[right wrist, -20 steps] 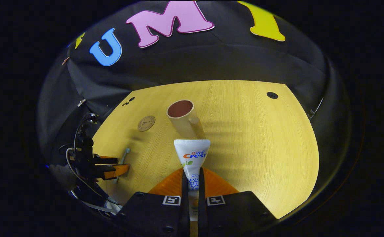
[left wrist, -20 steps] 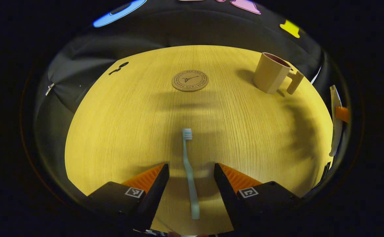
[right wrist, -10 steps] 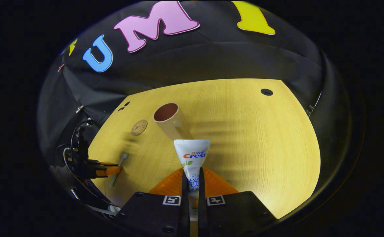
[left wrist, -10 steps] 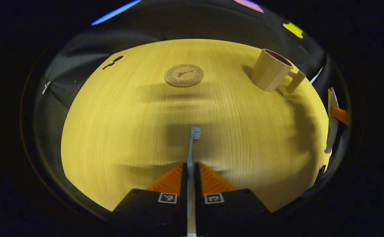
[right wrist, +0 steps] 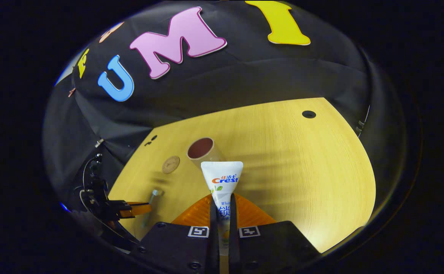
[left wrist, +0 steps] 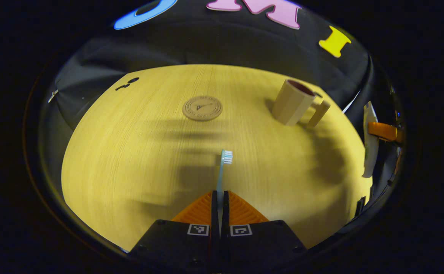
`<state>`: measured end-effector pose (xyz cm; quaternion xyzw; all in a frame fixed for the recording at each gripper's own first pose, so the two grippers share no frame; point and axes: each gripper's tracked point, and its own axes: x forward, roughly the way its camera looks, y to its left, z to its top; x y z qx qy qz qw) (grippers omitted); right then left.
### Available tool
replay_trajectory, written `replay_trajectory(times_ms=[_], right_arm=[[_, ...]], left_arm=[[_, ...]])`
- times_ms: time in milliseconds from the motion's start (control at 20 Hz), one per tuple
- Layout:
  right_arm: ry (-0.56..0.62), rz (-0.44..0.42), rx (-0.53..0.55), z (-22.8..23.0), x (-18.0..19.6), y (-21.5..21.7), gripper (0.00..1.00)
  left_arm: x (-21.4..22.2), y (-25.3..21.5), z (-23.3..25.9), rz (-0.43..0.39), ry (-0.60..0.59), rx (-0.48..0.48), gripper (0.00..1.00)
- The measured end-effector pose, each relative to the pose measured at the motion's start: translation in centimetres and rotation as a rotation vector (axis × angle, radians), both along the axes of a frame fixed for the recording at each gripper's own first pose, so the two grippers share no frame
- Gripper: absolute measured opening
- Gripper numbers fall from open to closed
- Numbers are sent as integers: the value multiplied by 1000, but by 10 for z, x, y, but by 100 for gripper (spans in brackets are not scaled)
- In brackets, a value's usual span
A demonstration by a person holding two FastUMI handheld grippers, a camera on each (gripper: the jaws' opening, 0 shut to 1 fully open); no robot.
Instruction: Put the toothbrush and toothpaste on the desktop into the cup, then pick up the cup and place it on the coaster on the desktop.
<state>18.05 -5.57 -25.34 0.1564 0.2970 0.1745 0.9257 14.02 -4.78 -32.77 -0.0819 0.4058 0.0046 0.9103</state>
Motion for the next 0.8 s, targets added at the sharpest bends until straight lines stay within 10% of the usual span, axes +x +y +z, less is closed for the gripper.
replay_trajectory(times_ms=[400,800], right_arm=[[-227,-34,165,90,54,29,13],[-477,-2,224,128,141,74,13]], left_arm=[[16,-33,97,46,-331,-179,6],[-15,-53,116,59,-419,-277,6]])
